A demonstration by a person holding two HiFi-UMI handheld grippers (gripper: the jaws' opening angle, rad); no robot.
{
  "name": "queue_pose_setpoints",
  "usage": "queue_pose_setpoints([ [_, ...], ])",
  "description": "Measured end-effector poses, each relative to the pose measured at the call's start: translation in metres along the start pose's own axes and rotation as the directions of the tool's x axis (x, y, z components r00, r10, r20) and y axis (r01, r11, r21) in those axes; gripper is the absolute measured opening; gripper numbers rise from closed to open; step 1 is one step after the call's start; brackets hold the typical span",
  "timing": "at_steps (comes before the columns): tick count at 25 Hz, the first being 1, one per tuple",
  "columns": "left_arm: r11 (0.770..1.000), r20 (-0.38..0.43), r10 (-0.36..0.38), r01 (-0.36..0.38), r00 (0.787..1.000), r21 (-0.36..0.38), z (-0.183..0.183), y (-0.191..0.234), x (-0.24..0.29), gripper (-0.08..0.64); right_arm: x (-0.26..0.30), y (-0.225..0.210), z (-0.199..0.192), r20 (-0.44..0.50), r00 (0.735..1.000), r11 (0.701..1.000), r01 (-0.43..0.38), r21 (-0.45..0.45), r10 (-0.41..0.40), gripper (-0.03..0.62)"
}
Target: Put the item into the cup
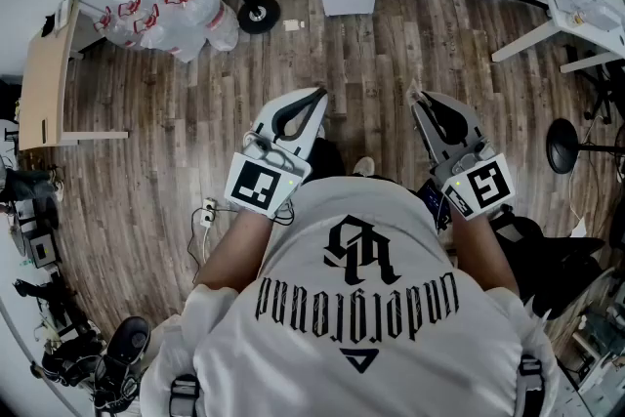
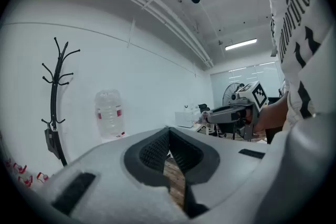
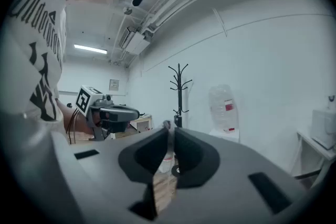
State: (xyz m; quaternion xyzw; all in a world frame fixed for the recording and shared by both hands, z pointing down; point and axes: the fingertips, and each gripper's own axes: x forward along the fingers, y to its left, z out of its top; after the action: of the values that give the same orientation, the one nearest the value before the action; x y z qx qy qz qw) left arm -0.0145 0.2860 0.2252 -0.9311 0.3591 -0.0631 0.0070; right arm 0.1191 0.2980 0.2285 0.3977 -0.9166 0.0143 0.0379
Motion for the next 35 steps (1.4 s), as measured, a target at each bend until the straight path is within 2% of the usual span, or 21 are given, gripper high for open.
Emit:
queue_pose_setpoints([
  [10,1.0,-0.003,0.005,-0.005,1.0,-0.008,-0.003,0.028,0.003,0.008,0.026,-0.005,-0.002,-0.007,1.0,1.0,-0.002,0.005,0.002,0.04],
  [16,1.0,0.005,-0.003,0.003,1.0,-0.02,-0.006,0.06,0.009,0.008,0.055,-0.01,-0.006,0.001,1.0,0.999,0.008,0.053,-0.008,0.04],
  [24,0.999,0.009,-0.038,0.038,0.999,-0.017,-0.015,0.133,0.03,0.008,0.127,-0.021,-0.002,-0.016,1.0,0.999,0.023,0.046,-0.023,0.044],
  [29,0.996,0.015,-0.088,0.088,0.996,-0.019,-0.008,0.186,0.041,0.006,0.181,-0.028,0.016,-0.017,0.998,0.998,0.056,0.035,-0.055,0.046],
  [35,0.991,0.027,-0.129,0.13,0.991,-0.018,-0.004,0.222,0.058,0.006,0.221,-0.04,0.025,-0.024,0.997,0.997,0.077,0.029,-0.077,0.046],
])
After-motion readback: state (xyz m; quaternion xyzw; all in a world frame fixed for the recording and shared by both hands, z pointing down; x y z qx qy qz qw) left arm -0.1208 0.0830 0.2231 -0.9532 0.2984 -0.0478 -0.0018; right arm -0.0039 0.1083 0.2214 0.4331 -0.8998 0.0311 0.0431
